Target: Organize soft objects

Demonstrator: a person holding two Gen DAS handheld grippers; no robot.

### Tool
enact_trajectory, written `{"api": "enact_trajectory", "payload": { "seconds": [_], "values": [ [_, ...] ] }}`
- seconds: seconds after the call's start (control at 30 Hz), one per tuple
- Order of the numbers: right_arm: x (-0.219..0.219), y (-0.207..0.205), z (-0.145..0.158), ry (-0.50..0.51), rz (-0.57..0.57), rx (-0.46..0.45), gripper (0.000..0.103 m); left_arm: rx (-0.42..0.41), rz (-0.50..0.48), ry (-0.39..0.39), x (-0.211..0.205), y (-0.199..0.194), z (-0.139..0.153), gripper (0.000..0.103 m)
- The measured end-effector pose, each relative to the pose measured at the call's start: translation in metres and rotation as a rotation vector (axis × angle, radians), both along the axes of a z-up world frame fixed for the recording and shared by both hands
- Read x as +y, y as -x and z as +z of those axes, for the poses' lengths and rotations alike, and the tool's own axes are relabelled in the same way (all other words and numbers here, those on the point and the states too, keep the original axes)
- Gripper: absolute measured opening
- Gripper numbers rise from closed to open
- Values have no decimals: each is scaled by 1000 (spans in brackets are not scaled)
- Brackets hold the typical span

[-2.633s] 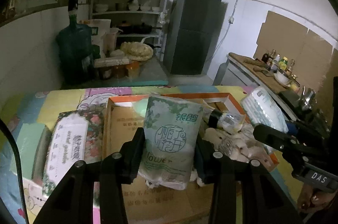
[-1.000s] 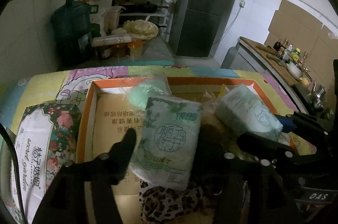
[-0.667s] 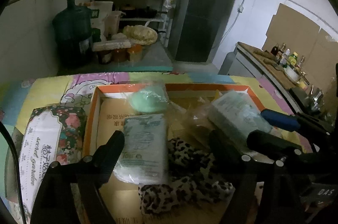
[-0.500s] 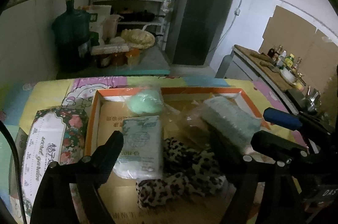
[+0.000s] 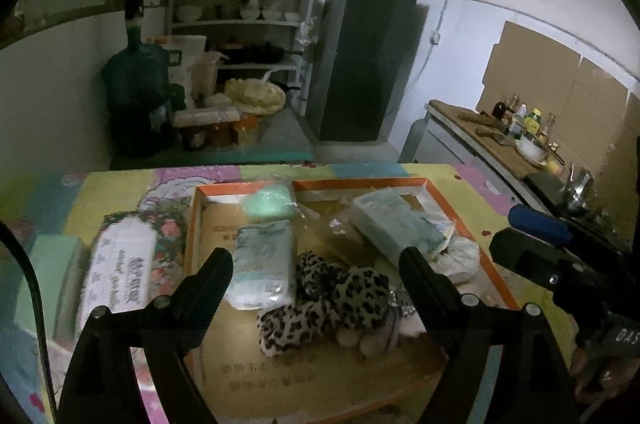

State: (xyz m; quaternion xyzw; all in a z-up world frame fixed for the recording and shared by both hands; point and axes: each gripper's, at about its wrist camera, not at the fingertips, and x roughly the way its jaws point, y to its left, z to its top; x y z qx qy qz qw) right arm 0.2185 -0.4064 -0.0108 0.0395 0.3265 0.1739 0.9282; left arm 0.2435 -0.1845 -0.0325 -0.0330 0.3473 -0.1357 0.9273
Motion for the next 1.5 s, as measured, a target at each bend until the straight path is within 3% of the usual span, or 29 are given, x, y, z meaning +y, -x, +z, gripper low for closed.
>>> {"api": "enact_trajectory", "payload": {
  "seconds": [0.47,0.83,1.5],
  "values": [
    [30,60,11,8,-145,-66,72,-85,66,-38,30,60,20,85],
    [73,96,15,3,-155,-102,72,-138,145,-91,64,106,29,79],
    [136,159,15,21,-208,-170,72,-187,214,-100,118,179,32,79]
  ]
}}
